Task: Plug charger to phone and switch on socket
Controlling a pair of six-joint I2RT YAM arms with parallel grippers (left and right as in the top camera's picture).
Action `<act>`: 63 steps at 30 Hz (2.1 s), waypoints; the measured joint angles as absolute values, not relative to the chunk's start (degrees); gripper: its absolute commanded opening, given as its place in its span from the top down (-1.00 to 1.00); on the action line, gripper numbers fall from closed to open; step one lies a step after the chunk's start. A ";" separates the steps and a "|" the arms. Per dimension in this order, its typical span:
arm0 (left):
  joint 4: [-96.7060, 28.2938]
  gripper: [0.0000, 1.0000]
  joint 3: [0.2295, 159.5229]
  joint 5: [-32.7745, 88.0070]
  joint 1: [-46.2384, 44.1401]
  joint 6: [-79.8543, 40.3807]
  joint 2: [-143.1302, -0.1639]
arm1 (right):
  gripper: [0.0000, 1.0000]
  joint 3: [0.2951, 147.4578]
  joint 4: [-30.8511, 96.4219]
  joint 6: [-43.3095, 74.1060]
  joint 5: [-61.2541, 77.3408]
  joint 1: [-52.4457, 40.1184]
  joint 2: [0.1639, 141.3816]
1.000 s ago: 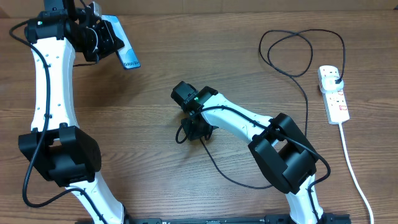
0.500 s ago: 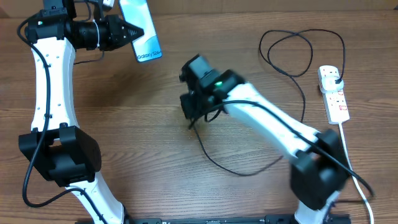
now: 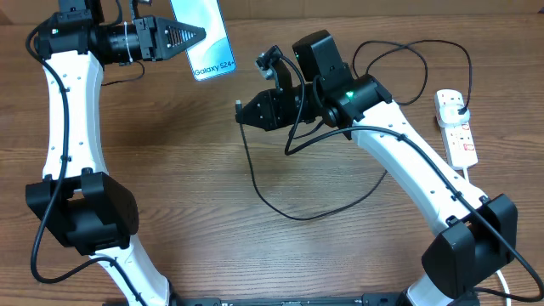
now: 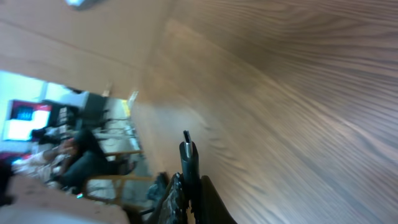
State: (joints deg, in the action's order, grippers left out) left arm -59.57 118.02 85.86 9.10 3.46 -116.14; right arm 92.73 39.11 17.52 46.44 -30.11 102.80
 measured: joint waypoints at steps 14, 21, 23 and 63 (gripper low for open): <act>-59.64 0.91 118.02 87.09 5.80 3.44 -116.14 | 0.93 92.73 33.47 21.65 52.45 -29.58 102.80; -59.79 0.91 118.02 87.46 5.32 3.40 -116.14 | 0.93 92.73 32.29 22.31 56.18 -26.35 102.80; -59.81 0.92 118.02 87.46 5.32 3.40 -116.14 | 0.93 92.73 31.79 22.46 57.08 -25.80 102.80; -60.01 0.92 118.02 87.50 3.33 1.45 -116.14 | 0.93 92.73 31.51 22.48 60.64 -25.91 102.80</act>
